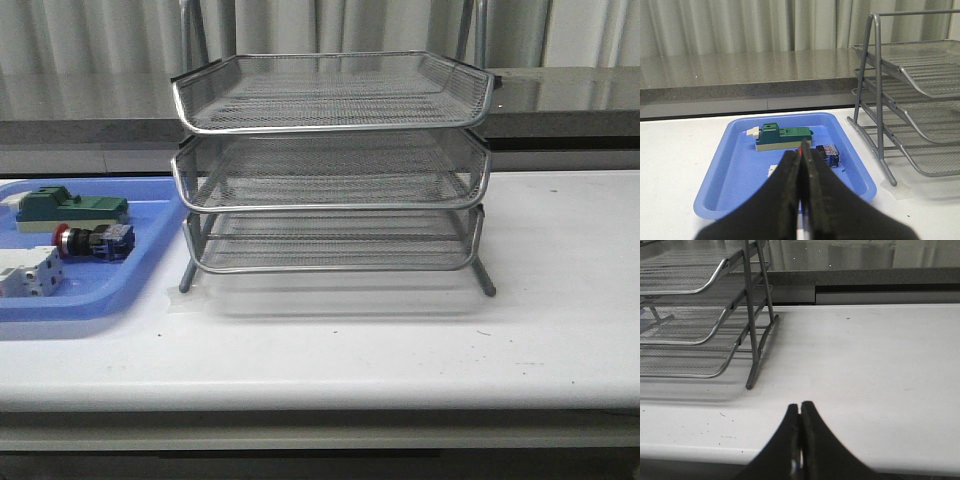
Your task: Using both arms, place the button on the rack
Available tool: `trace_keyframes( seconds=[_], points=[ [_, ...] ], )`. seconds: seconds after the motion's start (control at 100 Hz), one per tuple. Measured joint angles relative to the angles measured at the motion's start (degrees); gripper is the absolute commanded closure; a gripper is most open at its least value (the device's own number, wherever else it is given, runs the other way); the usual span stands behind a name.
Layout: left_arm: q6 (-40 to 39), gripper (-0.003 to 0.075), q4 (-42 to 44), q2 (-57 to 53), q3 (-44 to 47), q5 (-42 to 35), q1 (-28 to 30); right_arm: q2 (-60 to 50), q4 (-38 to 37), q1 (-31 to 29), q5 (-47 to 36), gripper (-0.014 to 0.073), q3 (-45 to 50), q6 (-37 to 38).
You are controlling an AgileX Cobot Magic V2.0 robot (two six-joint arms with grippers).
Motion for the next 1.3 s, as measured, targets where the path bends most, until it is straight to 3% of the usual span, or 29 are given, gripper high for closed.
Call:
trace_keyframes(
  seconds=[0.68, 1.08, 1.3],
  points=[
    [0.0, 0.074, 0.0, 0.0, 0.0, 0.0, 0.0, 0.0, 0.0, 0.0, -0.18, 0.0654, 0.0, 0.0],
    [0.0, 0.074, 0.0, 0.0, 0.0, 0.0, 0.0, 0.0, 0.0, 0.0, -11.21, 0.0654, 0.0, 0.0],
    [0.0, 0.074, 0.0, 0.0, 0.0, 0.0, 0.0, 0.0, 0.0, 0.0, -4.06, 0.0654, -7.09, 0.0]
  ],
)
